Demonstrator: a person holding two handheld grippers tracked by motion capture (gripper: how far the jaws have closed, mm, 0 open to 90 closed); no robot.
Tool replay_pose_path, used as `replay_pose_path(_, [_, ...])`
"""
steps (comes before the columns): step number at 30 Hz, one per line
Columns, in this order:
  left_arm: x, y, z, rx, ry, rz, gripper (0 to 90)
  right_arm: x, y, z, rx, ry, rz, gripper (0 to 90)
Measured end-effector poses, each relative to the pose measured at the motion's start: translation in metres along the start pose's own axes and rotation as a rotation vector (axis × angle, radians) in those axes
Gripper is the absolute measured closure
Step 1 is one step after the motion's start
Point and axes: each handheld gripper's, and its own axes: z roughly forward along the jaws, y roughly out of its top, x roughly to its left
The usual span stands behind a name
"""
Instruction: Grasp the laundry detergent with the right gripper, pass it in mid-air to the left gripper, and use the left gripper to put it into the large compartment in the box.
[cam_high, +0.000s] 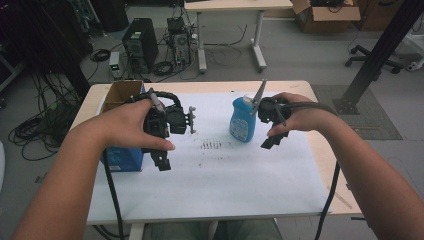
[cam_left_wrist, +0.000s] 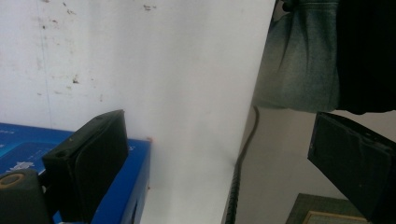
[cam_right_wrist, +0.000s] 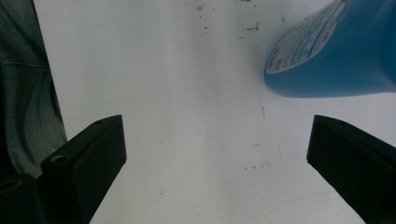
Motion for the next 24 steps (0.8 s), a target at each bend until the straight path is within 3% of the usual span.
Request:
replay_pose_path(12, [0.000, 0.000, 0.002, 0.008, -0.002, -0.002, 5.6, -0.016, -0.028, 0.016, -0.050, 0.012, 0.076, 5.0])
replay_pose_path(24, [0.002, 0.001, 0.005, 0.013, -0.011, -0.003, 5.6, -0.033, -0.052, 0.036, -0.184, -0.012, 0.172, 5.0])
